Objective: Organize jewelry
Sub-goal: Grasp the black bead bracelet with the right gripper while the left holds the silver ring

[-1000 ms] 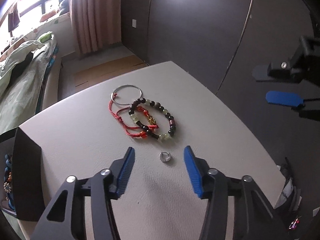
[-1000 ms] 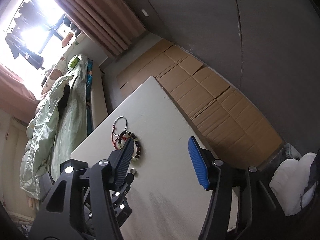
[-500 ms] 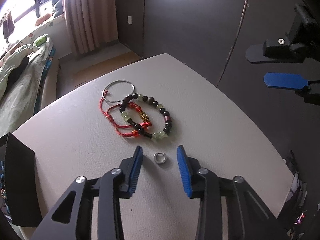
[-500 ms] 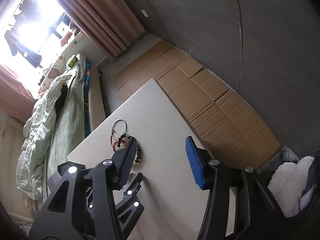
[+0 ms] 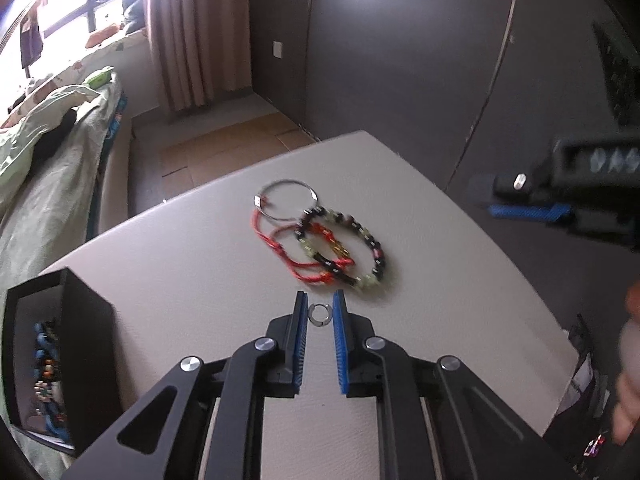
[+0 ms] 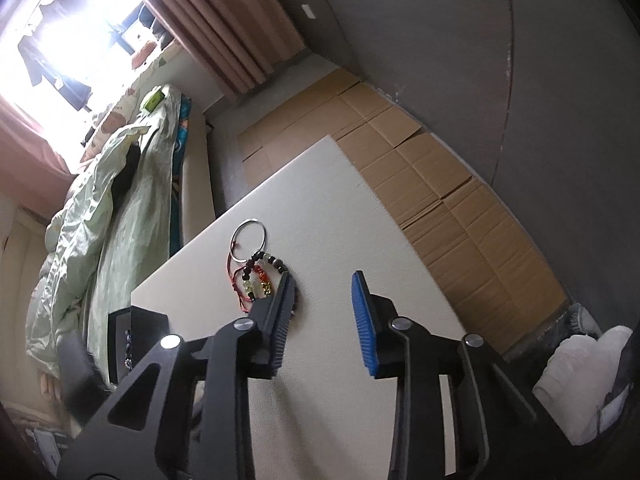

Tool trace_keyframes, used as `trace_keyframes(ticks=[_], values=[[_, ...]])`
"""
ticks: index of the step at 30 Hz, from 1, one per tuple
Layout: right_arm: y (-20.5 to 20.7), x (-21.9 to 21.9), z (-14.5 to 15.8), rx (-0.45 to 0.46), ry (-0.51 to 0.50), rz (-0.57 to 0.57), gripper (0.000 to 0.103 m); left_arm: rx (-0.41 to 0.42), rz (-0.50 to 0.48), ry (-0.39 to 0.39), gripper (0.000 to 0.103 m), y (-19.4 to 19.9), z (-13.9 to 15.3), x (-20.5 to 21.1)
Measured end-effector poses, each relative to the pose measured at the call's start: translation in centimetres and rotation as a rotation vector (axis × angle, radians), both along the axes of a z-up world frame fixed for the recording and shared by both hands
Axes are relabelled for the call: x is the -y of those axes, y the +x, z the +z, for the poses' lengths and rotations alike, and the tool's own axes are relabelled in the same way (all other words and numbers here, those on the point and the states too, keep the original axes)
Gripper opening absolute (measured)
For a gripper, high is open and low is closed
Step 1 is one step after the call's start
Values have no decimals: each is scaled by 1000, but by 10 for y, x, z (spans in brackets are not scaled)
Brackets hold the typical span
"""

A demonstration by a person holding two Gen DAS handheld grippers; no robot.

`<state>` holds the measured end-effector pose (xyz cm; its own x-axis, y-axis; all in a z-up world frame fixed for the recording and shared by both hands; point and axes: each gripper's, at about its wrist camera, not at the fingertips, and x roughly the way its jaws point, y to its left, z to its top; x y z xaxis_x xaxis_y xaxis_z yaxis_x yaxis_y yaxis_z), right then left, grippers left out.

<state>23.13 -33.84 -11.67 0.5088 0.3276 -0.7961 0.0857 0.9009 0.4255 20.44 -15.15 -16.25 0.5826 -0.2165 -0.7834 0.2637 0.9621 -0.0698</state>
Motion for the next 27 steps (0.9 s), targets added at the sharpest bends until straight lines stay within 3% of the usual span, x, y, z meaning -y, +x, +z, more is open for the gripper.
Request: trace_keyframes(ticks=[4, 14, 27], values=[[5, -14, -6, -3, -12, 34, 24, 14, 28, -25, 11, -3, 12, -16], [19, -49, -30, -59, -67, 107, 24, 46, 98, -88, 11, -8, 40, -49], [35, -68, -46, -91, -118, 116, 25, 79, 155, -154, 11, -5, 65, -89]])
